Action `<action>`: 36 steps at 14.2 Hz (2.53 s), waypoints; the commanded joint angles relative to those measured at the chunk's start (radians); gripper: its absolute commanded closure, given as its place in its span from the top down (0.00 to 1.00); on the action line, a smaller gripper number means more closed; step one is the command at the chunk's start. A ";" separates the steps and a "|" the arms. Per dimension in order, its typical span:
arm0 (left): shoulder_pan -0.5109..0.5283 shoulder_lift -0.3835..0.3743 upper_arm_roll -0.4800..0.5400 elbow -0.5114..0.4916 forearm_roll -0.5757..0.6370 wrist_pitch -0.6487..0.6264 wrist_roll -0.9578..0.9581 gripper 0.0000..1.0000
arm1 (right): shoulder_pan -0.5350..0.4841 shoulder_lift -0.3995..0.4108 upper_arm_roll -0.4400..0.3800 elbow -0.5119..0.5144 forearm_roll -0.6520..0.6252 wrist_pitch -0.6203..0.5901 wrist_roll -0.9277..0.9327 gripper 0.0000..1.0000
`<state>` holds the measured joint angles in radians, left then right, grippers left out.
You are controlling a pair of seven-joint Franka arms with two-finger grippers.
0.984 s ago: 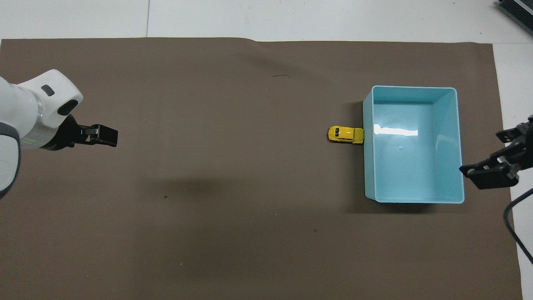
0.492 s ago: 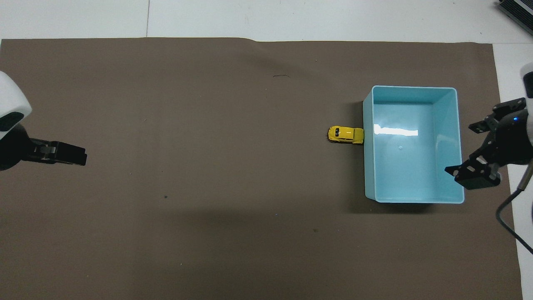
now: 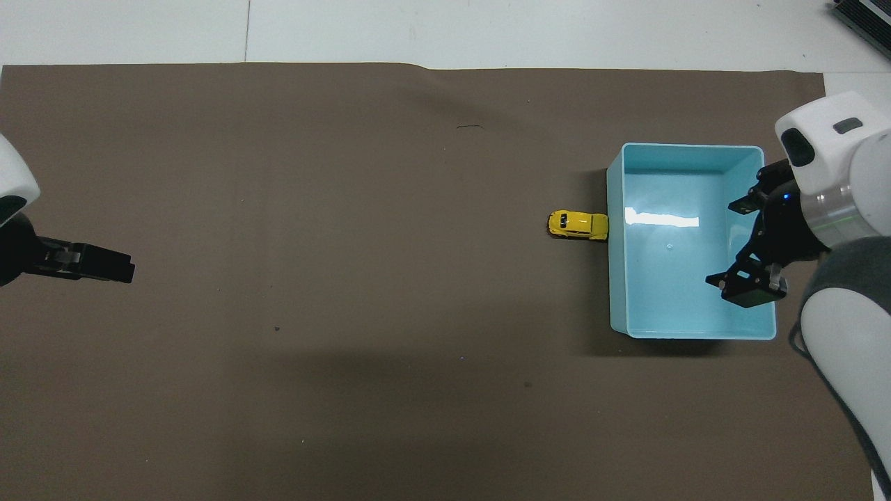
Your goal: Wind up and store yellow beetle car
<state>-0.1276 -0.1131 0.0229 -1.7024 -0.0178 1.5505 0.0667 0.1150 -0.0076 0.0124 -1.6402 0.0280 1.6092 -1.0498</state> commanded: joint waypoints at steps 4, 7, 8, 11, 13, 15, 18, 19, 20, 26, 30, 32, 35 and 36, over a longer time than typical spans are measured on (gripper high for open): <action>0.008 0.004 -0.012 0.012 0.009 0.014 0.012 1.00 | 0.012 0.046 0.003 -0.064 0.012 0.120 -0.142 1.00; 0.019 0.003 -0.012 0.010 0.009 0.013 0.008 1.00 | 0.021 0.100 0.003 -0.063 0.010 0.175 -0.208 1.00; 0.020 0.003 -0.012 0.010 0.009 0.008 0.013 1.00 | 0.032 0.113 0.003 -0.062 0.010 0.190 -0.220 1.00; 0.019 -0.004 -0.012 0.003 0.009 -0.003 0.018 1.00 | 0.046 0.136 0.003 -0.056 -0.003 0.209 -0.225 1.00; 0.022 -0.004 -0.012 0.003 0.007 -0.006 -0.025 1.00 | 0.058 0.147 0.003 -0.056 -0.004 0.210 -0.226 1.00; 0.020 -0.005 -0.012 0.000 0.007 -0.010 -0.119 1.00 | 0.060 0.166 0.003 -0.058 -0.004 0.231 -0.239 1.00; 0.022 -0.007 -0.011 -0.005 0.007 -0.007 -0.117 1.00 | 0.078 0.186 0.003 -0.066 -0.004 0.271 -0.253 1.00; 0.035 -0.005 -0.011 -0.002 0.007 -0.007 -0.117 1.00 | 0.087 0.187 0.003 -0.066 -0.005 0.273 -0.253 1.00; 0.048 0.000 -0.011 0.007 0.007 -0.006 -0.122 1.00 | 0.087 0.195 0.003 -0.067 -0.007 0.275 -0.256 1.00; 0.049 -0.004 -0.011 0.012 0.007 -0.009 -0.127 1.00 | 0.097 0.236 0.003 -0.162 -0.008 0.426 -0.318 1.00; 0.049 -0.004 -0.011 0.012 0.009 -0.009 -0.127 1.00 | 0.100 0.288 0.003 -0.188 -0.010 0.532 -0.337 1.00; 0.049 -0.004 -0.012 0.012 0.009 -0.009 -0.127 1.00 | 0.100 0.322 0.003 -0.188 -0.010 0.572 -0.340 1.00; 0.049 -0.004 -0.012 0.012 0.009 -0.009 -0.127 1.00 | 0.106 0.371 0.003 -0.188 -0.025 0.641 -0.346 1.00; 0.049 -0.004 -0.012 0.012 0.007 -0.009 -0.127 1.00 | 0.107 0.374 0.003 -0.190 -0.025 0.647 -0.346 1.00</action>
<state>-0.0893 -0.1099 0.0206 -1.6956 -0.0178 1.5523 -0.0487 0.2192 0.3526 0.0136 -1.8261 0.0166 2.2285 -1.3700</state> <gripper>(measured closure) 0.000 0.000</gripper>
